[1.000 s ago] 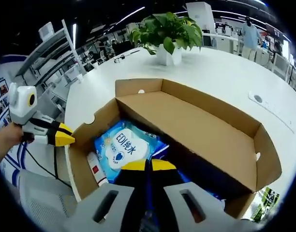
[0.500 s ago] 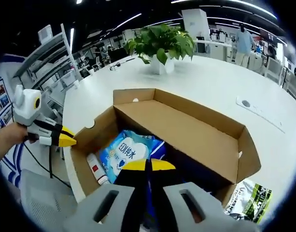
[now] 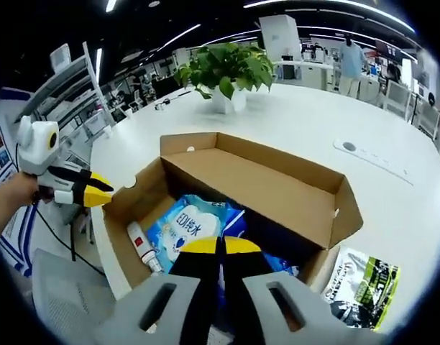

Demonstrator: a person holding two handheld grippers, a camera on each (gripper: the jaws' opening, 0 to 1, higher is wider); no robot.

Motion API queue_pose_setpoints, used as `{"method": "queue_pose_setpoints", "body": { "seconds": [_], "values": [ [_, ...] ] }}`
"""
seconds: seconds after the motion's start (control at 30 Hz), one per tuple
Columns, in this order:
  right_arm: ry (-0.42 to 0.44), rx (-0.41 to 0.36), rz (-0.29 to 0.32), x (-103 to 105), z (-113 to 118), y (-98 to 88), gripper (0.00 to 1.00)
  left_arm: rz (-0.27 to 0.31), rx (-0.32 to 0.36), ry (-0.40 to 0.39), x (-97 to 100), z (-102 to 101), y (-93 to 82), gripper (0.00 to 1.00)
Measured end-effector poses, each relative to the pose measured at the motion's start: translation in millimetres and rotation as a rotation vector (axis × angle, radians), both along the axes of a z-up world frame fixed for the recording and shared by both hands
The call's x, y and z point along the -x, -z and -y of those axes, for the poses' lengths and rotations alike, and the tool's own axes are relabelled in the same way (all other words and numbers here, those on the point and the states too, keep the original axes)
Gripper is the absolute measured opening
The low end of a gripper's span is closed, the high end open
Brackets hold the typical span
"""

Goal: Operate the shoe box by opening the lid, removing the specified soft item, and placing it in the target area until the item is outside and the box remains undamaged.

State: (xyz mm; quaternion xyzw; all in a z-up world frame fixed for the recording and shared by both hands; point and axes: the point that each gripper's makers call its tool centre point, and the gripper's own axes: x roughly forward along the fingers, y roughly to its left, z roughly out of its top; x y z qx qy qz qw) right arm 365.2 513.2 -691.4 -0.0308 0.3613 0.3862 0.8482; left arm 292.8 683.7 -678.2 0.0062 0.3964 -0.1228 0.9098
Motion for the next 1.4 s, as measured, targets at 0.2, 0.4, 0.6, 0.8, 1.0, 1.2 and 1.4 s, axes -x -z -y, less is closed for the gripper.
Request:
{"method": "queue_pose_setpoints", "body": {
  "seconds": [0.2,0.4,0.6,0.8,1.0,1.2,1.4],
  "values": [
    [0.014,0.016,-0.008,-1,12,5.6,0.00,-0.042,0.020,0.071,-11.5,22,12.2,0.17],
    [0.016,0.052,-0.006,-3,22,11.5,0.00,-0.098,0.077,0.109,-20.8,38,27.8,0.19],
    [0.016,0.062,0.001,-2,27,12.8,0.00,-0.143,0.141,0.120,-25.8,51,38.8,0.19],
    [0.014,0.067,0.011,-1,28,14.6,0.00,-0.216,0.260,0.081,-31.2,60,55.3,0.19],
    [0.022,0.062,0.007,0,29,15.8,0.00,-0.258,0.315,0.044,-26.3,61,67.6,0.13],
    [0.033,0.054,0.005,1,29,15.8,0.00,-0.252,0.330,0.024,-27.5,62,65.2,0.06],
    [0.063,0.021,-0.020,1,31,14.3,0.00,-0.250,0.321,0.030,-28.0,62,64.0,0.03]
  ]
}}
